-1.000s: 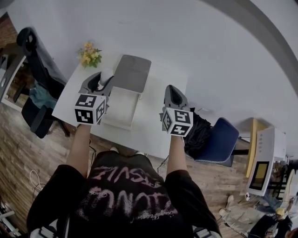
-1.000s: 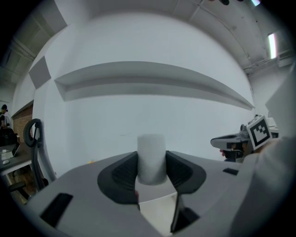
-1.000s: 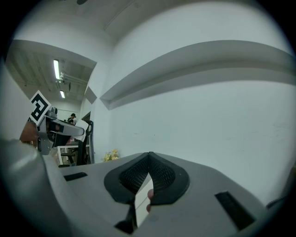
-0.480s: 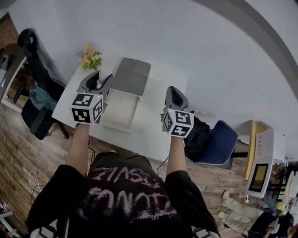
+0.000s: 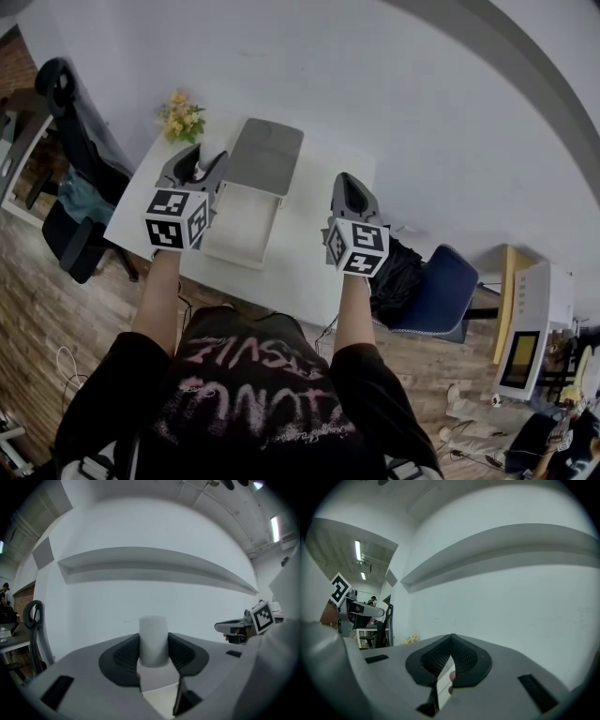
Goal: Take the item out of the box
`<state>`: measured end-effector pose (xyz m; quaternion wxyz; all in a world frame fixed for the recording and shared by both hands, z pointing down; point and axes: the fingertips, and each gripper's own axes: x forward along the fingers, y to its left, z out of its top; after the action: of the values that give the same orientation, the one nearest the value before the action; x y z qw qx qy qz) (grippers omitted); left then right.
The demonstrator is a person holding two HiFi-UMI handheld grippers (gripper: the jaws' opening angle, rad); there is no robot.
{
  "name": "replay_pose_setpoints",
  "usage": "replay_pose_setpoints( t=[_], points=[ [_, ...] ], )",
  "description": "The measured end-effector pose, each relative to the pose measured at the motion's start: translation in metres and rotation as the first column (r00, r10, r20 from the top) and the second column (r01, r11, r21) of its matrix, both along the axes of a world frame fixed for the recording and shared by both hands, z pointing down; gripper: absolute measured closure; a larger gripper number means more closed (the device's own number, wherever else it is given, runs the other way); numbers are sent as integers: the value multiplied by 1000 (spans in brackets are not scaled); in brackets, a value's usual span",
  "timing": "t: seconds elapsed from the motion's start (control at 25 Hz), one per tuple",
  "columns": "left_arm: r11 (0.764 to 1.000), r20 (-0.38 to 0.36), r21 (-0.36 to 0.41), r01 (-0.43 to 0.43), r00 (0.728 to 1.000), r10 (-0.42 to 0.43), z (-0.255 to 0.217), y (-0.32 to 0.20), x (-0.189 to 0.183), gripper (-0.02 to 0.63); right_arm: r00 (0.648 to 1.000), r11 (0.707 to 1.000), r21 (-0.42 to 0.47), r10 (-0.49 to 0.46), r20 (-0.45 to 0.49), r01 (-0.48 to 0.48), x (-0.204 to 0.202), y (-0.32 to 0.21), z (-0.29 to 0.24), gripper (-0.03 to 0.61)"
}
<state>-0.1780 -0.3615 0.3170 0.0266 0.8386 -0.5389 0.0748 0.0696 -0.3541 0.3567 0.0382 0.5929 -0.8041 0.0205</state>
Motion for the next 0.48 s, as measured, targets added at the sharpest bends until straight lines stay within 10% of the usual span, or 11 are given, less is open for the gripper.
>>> replay_pose_setpoints(
  t=[0.48],
  points=[
    [1000,7,1,-12,1000,12,0,-3,-4,436,1000,1000,1,-2,-11,2,-7,-3,-1,571]
  ],
)
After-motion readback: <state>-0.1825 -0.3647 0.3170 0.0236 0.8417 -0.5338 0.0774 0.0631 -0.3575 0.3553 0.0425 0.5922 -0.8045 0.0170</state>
